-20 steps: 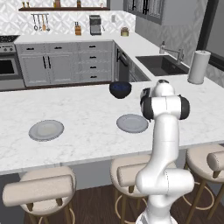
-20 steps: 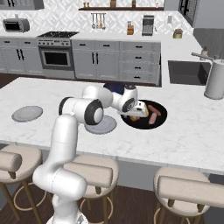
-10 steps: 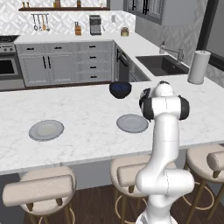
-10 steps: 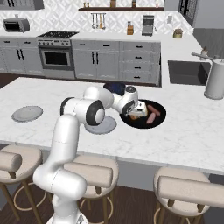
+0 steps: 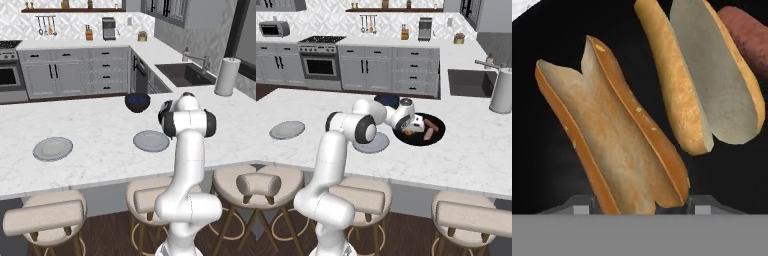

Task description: Place one bun and one sausage from the bowl on each plate.

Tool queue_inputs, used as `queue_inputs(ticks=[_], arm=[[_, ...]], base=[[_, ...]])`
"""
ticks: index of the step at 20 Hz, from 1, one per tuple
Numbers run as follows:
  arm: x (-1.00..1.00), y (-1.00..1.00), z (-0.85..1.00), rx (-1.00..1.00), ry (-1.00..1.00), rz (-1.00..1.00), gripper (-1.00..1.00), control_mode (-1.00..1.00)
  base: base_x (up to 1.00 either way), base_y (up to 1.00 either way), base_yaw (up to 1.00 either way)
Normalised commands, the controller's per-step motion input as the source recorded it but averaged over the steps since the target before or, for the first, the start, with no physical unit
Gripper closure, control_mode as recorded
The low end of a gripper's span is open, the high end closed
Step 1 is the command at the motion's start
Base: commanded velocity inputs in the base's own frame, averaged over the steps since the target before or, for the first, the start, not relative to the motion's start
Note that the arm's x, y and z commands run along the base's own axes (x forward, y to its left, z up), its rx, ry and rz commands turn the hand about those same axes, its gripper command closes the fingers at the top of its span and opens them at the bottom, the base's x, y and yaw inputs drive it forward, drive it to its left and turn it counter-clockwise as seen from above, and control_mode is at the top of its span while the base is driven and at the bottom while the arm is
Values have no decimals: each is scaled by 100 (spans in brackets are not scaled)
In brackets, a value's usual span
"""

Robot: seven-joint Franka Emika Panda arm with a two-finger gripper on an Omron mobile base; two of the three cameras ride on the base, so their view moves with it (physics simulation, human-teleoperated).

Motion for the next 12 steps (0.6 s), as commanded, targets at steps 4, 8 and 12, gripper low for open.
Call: queue_inputs(ticks=[4, 8, 12], arm=[[-46, 0, 61, 0, -8, 0, 100, -100], [-84, 34, 73, 0, -8, 0, 100, -100], [-100, 61, 38, 0, 0, 0, 100, -100]], base=[[0, 0, 0], [0, 0, 0], [0, 0, 0]])
